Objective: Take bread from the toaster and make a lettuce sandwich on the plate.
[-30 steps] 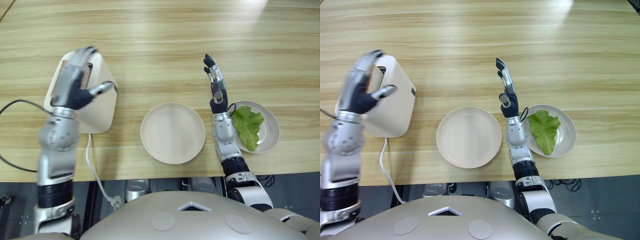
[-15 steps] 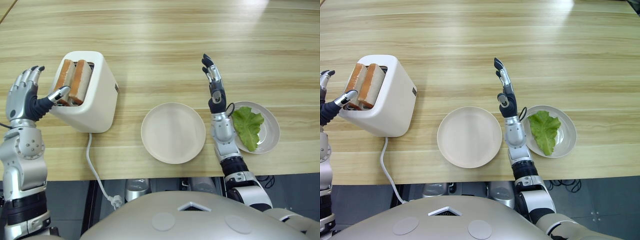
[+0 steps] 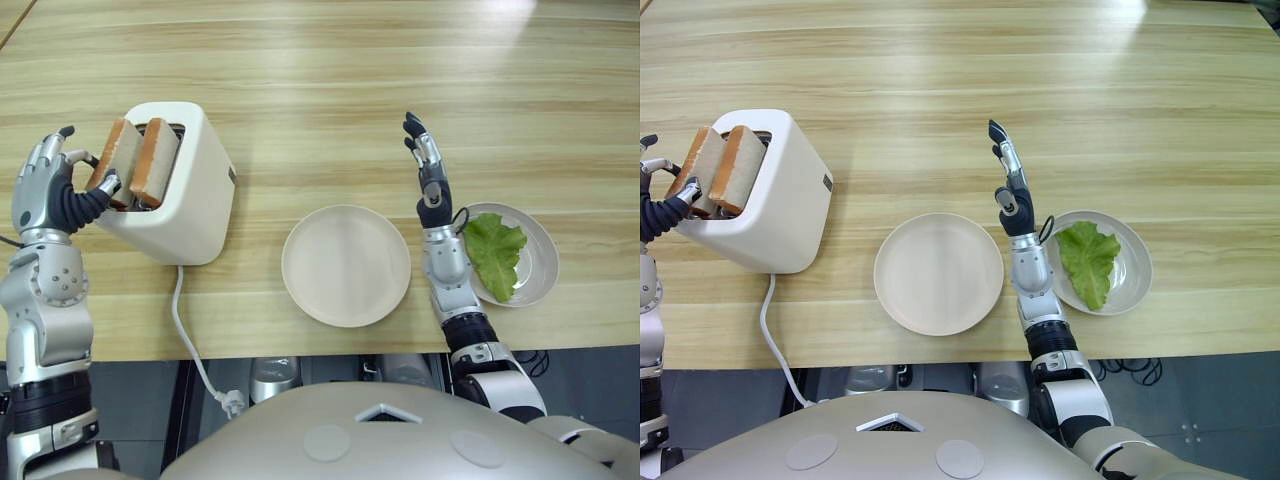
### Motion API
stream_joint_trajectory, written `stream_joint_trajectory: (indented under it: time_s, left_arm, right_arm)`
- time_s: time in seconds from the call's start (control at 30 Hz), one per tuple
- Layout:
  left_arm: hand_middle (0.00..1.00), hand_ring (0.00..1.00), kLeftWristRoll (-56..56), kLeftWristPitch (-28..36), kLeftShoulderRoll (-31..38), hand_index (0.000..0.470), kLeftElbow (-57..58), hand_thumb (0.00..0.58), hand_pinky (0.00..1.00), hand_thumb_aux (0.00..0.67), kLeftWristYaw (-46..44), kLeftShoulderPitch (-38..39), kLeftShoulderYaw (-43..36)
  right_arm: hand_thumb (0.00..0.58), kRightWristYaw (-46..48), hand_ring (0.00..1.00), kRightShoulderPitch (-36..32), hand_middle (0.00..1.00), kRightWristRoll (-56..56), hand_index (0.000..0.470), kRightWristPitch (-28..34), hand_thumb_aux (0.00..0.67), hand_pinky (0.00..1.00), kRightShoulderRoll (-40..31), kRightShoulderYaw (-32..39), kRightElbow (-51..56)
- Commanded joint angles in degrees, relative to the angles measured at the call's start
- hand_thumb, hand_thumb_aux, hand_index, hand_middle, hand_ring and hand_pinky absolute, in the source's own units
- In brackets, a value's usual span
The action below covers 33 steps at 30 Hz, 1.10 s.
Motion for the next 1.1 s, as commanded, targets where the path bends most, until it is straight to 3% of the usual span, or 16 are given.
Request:
stream_joint_trajectory:
  time_s: [0.03, 0.33, 0.37, 0.4, 0.43, 0.87, 1.1]
  left_arm:
    - [0.0, 0.0, -0.46, 0.55, -0.39, 0.46, 1.59, 0.58, 0.0, 0.67, -0.23, 0.48, -2.15]
    - [0.0, 0.0, -1.68, 0.46, -1.37, 0.46, 1.6, 0.58, 0.0, 0.67, -0.21, 0.31, -5.62]
    - [0.27, 0.27, -1.84, 0.46, -1.34, 0.46, 1.48, 0.58, 0.27, 0.67, -0.31, 0.3, -5.78]
    - [0.81, 0.81, -2.17, 0.39, -1.37, 0.46, 1.31, 0.58, 0.81, 0.67, -0.41, 0.25, -5.79]
    - [1.0, 1.0, -2.45, 0.35, -1.38, 0.46, 1.06, 0.58, 1.0, 0.67, -0.49, 0.16, -5.68]
    - [1.0, 1.0, -5.39, -0.98, -1.12, 0.46, -12.17, 0.58, 1.0, 0.67, 6.99, -6.91, 5.9]
    - [1.0, 1.0, -5.96, -2.21, 0.19, 0.46, -14.87, 0.58, 1.0, 0.67, 7.39, -12.2, 7.03]
  right_arm:
    - [0.0, 0.01, 0.0, 0.41, 0.0, -0.47, 0.0, 0.29, 0.0, 0.0, 0.09, 0.39, -0.57]
    - [0.0, -0.05, 0.0, 0.17, 0.0, -0.93, 0.0, 0.42, 0.0, 0.0, 0.31, 0.43, -0.42]
    - [0.0, -0.06, 0.0, 0.15, 0.0, -1.0, 0.0, 0.42, 0.0, 0.0, 0.35, 0.43, -0.37]
    - [0.0, -0.06, 0.0, 0.1, 0.0, -1.05, 0.0, 0.45, 0.0, 0.0, 0.39, 0.45, -0.32]
    - [0.0, -0.06, 0.0, 0.07, 0.0, -1.09, 0.0, 0.47, 0.0, 0.0, 0.43, 0.47, -0.29]
    - [0.0, 0.01, 0.0, -0.8, 0.0, -1.67, 0.0, 0.34, 0.0, 0.0, 0.87, 0.94, 1.24]
    - [0.0, -0.32, 0.0, -1.71, 0.0, -1.58, 0.0, 0.0, 0.0, 0.0, 0.76, 1.02, 1.41]
